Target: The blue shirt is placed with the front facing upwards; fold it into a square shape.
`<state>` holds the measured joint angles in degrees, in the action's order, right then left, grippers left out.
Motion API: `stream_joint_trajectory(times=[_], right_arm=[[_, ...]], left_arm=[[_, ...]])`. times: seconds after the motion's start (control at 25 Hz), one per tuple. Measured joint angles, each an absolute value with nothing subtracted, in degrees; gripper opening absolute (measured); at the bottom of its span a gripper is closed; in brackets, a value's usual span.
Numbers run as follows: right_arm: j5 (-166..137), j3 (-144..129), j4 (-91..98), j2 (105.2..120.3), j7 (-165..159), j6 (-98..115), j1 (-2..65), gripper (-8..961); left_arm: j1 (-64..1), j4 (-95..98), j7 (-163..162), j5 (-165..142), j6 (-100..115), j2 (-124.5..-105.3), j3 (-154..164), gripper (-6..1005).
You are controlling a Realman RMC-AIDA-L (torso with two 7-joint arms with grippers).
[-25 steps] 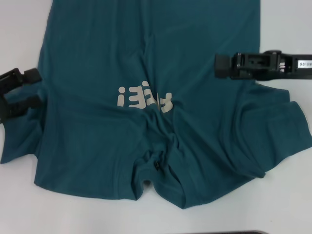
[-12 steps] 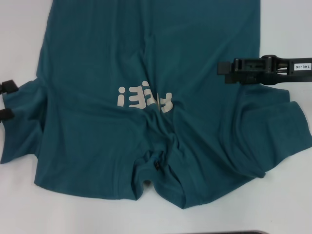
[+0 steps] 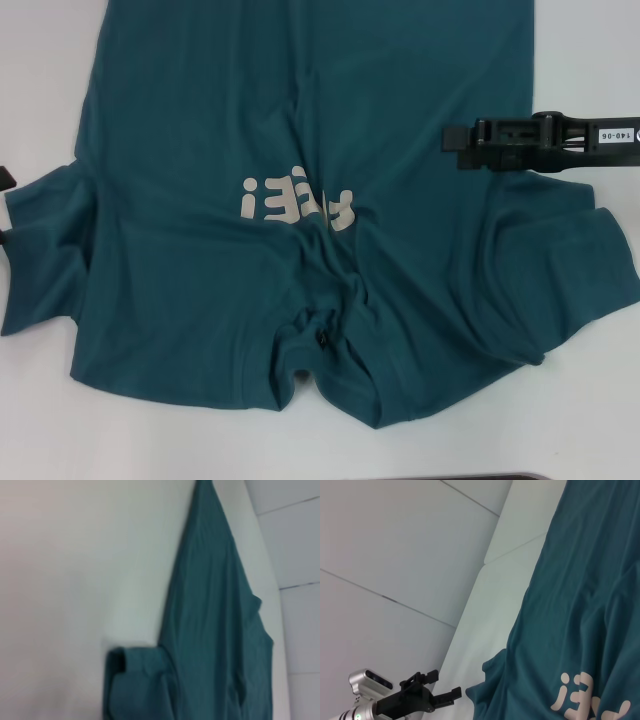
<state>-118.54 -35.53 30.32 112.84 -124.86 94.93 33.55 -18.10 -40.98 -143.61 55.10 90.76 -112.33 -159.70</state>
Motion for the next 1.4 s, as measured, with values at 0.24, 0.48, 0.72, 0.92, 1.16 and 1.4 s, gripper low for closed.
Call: stream_joint_trajectory(times=[0.24, 0.48, 0.72, 0.92, 1.16, 1.4], right_arm=[[-118.5, -35.5, 30.3, 112.76, -124.9, 94.9, 33.4, 946], [-118.4, -35.4, 30.3, 112.62, -125.2, 94.9, 33.4, 945], [-118.4, -34.9, 30.3, 112.59, -125.2, 94.9, 33.2, 945], [-118.4, -34.9, 30.3, 112.59, -125.2, 95.1, 33.1, 946], [-118.4, -34.9, 30.3, 112.59, -125.2, 95.4, 33.1, 946], [-118.4, -34.8, 30.3, 112.58, -125.2, 95.5, 33.0, 946]], left_arm=[[-18.0, -40.8, -143.9, 54.6, 88.5, -112.27, -159.6, 939], [-18.5, -40.0, -144.1, 52.7, 86.9, -112.21, -159.1, 877], [-18.7, -39.4, -144.4, 51.5, 85.7, -112.21, -159.2, 837], [-18.7, -39.4, -144.2, 51.5, 84.7, -112.31, -159.1, 840], [-18.9, -39.3, -144.0, 51.5, 83.3, -112.53, -157.1, 842], [-19.8, -38.9, -143.9, 51.4, 82.8, -112.96, -155.9, 833]])
